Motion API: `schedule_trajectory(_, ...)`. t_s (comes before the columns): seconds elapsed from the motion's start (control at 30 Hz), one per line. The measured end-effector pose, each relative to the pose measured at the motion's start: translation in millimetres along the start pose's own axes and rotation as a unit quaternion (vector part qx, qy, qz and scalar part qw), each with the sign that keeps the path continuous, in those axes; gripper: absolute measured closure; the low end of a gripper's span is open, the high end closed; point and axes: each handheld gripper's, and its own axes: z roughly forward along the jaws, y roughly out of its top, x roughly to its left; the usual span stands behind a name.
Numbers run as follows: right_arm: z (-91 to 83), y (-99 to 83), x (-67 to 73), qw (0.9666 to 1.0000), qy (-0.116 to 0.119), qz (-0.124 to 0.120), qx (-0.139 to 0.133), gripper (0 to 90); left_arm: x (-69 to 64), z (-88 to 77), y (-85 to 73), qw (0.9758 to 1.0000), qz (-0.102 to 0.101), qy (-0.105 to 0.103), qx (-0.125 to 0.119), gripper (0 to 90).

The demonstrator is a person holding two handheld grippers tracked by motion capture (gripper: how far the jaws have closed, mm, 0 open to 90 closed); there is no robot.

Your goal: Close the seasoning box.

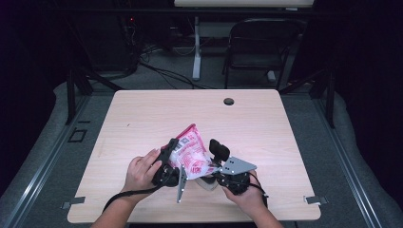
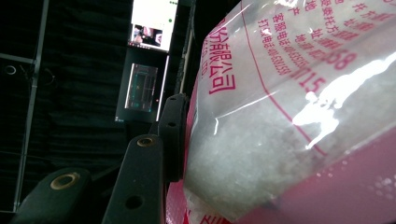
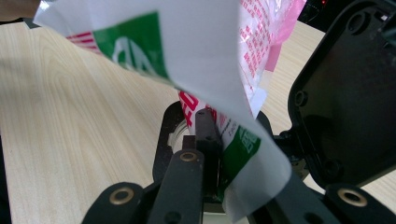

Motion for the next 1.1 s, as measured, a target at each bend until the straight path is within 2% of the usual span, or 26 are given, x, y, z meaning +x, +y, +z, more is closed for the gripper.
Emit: schedule_trajectory(1.1,3.1,-1.8,-2.4,0.9999,-0.003,0.000,0.010,88.0,0.4,-1.8,3.7,1.0000,0.004,0.004,-0.007,65.0)
